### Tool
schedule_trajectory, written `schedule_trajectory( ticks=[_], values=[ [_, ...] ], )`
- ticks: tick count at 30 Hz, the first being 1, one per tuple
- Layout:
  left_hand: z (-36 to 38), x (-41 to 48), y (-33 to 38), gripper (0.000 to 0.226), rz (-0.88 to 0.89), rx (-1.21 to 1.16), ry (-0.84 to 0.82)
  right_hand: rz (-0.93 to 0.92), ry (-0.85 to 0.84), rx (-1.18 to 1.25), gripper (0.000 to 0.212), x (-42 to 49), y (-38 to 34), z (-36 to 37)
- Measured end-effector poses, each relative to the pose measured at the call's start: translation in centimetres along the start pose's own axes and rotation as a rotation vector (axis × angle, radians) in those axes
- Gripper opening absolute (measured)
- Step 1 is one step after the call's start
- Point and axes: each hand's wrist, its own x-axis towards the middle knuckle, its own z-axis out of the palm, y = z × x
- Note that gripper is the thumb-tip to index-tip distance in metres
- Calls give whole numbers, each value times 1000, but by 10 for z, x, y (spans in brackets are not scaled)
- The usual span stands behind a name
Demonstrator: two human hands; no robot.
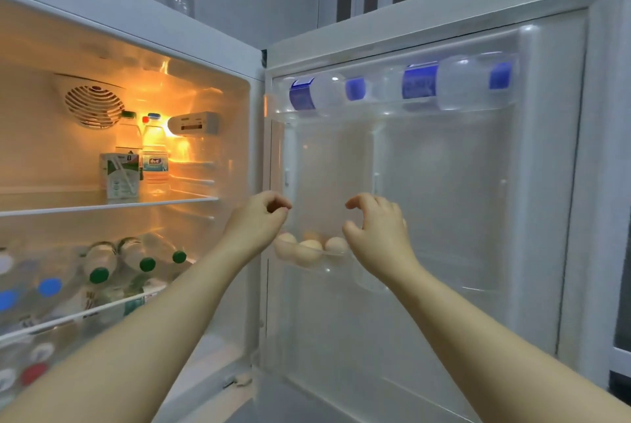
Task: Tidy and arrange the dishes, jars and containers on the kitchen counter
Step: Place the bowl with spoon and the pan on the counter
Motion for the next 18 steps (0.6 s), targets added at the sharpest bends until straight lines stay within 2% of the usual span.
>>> schedule_trajectory(
  ticks=[3,9,13,18],
  values=[
    [1,23,-15,16,43,136,-91,33,-44,-49,36,20,-1,19],
    [18,55,-31,26,156,391,-354,75,-194,-48,32,44,-3,50],
    [29,62,-39,29,118,420,-497,73,-252,-22,27,51,-6,64],
    [34,68,-47,31,133,444,-562,41,-292,-76,23,55,-1,76]
  ],
)
